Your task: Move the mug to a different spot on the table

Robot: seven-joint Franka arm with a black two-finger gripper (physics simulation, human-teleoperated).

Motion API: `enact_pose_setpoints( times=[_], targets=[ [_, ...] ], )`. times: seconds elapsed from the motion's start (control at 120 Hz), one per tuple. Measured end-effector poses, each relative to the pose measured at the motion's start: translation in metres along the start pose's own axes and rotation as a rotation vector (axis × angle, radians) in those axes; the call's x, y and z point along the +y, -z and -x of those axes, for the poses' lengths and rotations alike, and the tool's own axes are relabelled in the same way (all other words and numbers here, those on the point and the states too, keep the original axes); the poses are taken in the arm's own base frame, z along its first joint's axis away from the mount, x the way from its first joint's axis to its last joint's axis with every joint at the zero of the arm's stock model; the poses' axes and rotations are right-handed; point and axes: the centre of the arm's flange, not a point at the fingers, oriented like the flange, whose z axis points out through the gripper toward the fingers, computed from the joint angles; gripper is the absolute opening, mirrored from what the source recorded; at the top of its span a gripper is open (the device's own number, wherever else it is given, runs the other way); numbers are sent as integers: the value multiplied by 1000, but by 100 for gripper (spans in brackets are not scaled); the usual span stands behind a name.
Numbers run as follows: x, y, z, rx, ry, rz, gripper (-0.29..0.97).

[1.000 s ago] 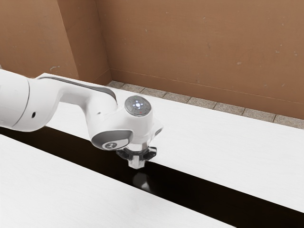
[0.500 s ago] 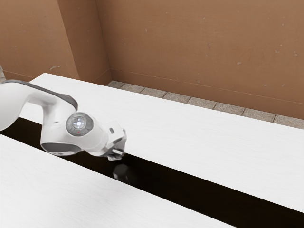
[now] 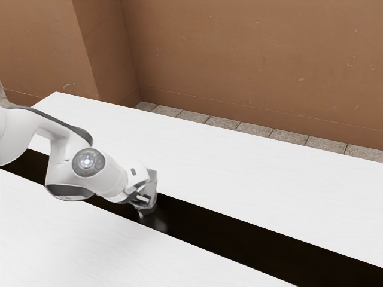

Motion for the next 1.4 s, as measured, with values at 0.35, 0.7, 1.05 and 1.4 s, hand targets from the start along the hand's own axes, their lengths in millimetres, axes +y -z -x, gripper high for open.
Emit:
enact_pose_setpoints(
  times=[0.35, 0.7, 1.05, 1.4],
  targets=[
    [-1, 3, 4, 0, -1, 12, 52],
    [-3, 32, 16, 24, 2, 17, 63],
    [16, 119, 7, 188, -26, 9, 65],
    [-59, 225, -246, -5, 659, -65, 65]
  ],
)
